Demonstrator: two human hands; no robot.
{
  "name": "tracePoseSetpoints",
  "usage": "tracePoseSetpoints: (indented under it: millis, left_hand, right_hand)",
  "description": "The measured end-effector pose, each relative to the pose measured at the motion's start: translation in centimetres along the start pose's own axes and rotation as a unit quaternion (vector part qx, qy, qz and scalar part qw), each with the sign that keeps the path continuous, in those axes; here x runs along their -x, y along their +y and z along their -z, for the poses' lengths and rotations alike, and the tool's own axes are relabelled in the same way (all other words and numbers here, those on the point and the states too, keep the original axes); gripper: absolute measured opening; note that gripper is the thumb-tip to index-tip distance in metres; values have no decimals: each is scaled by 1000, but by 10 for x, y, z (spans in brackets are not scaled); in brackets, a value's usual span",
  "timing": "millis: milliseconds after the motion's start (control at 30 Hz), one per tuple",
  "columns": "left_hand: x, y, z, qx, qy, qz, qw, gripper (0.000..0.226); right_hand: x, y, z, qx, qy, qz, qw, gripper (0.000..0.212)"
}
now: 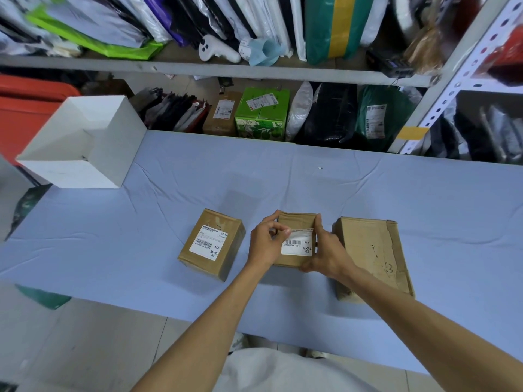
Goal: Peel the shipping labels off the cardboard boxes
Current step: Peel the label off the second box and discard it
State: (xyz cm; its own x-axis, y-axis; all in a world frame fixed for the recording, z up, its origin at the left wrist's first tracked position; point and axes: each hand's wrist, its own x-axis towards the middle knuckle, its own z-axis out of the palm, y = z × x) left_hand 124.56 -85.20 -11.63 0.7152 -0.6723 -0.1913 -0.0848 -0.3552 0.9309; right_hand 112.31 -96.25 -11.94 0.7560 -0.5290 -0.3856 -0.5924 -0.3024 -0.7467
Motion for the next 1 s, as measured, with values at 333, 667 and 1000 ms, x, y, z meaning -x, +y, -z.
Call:
tracePoseSetpoints:
  millis: [333,667,1000]
  left_hand:
    - [-2,-4,-2,-4,1,14,1000,7]
    - [-1,0,-2,13,1,20,1000,9]
    - [-3,-2,-3,-6,8,23,1000,12]
  right_hand:
    - [-1,2,-1,15,3,5,1000,142]
    - [-1,-3,0,-11,5,-2,1000,136]
    - [-3,0,0,54,6,21,998,144]
